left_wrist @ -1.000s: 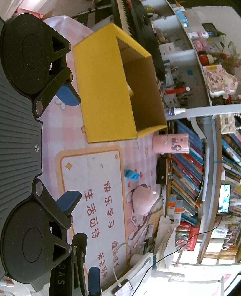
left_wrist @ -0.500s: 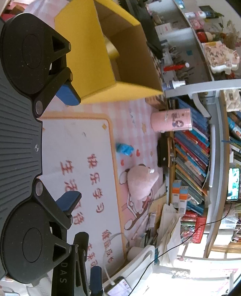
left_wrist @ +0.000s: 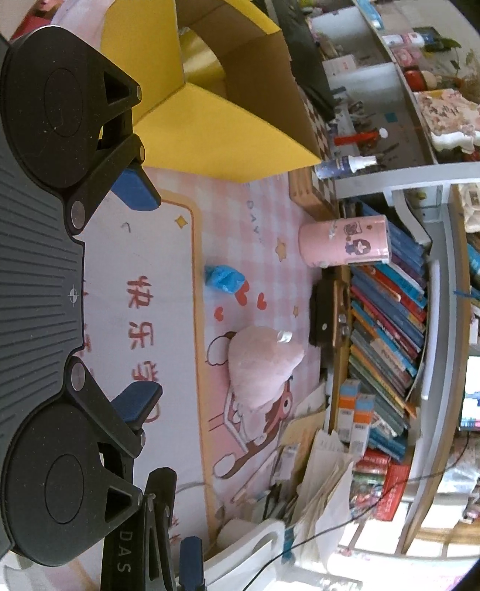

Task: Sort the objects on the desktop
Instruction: 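Move both tools toward the blue plastic bag and pink plush pig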

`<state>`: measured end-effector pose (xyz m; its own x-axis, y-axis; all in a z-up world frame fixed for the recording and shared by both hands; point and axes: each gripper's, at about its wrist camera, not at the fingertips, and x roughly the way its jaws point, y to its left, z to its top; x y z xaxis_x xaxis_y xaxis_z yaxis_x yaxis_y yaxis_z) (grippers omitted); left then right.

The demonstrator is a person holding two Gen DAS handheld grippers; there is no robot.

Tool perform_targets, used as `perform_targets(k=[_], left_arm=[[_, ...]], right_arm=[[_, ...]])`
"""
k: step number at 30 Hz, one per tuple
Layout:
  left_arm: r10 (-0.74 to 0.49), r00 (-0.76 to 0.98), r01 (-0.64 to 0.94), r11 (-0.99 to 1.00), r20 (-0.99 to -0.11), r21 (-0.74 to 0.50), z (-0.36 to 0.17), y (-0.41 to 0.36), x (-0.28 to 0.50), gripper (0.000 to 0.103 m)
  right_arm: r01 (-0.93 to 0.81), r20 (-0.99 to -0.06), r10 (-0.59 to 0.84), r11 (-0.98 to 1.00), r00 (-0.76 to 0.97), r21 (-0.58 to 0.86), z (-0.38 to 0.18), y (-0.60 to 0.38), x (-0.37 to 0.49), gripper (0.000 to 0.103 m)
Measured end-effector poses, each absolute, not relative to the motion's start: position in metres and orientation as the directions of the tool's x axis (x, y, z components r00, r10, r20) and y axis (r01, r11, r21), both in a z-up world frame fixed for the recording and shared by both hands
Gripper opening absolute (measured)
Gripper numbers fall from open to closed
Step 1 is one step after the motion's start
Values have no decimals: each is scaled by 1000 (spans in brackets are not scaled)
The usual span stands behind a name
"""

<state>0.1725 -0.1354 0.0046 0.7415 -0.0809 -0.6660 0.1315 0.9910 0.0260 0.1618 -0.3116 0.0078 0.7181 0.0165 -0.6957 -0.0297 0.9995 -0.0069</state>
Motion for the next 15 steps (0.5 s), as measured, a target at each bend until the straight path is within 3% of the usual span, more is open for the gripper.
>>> perform_targets(k=[7, 15], left_arm=[[-11, 747, 43, 999, -665, 31, 0, -146, 200, 100], [44, 761, 3, 997, -647, 72, -9, -153, 237, 99]], right_arm=[[-146, -693, 99, 989, 714, -8, 3, -326, 206, 82], [-332, -668, 169, 935, 724, -123, -4, -322, 262, 84]])
